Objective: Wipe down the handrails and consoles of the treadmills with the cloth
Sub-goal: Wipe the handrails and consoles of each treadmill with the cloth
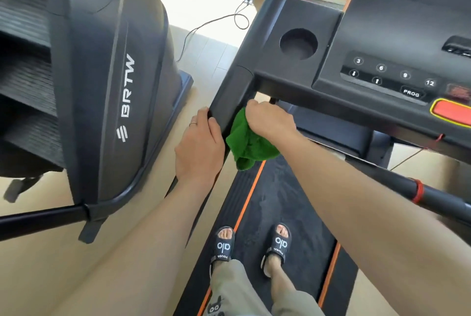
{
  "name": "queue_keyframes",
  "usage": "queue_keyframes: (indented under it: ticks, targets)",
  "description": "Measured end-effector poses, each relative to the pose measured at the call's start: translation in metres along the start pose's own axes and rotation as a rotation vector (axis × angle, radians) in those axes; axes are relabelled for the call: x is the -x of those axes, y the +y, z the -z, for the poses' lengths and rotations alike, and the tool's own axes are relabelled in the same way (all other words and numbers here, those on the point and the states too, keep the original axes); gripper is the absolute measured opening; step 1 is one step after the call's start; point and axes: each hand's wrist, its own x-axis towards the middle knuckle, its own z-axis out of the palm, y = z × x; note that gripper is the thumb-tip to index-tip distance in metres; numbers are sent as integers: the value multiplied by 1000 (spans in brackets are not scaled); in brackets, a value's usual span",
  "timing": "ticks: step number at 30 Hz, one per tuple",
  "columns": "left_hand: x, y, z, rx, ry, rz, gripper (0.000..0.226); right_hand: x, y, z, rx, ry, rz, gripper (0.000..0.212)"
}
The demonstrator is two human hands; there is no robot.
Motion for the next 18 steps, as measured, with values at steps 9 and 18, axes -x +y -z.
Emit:
queue_keyframes:
  ticks: [9, 18]
  targets:
    - [-3, -1, 0, -30, 9, 4, 31, 27, 36, -43, 575, 470, 464, 77]
    - [-3, 0, -2, -36, 17, 13, 32, -11, 14, 15, -29, -275, 168, 45]
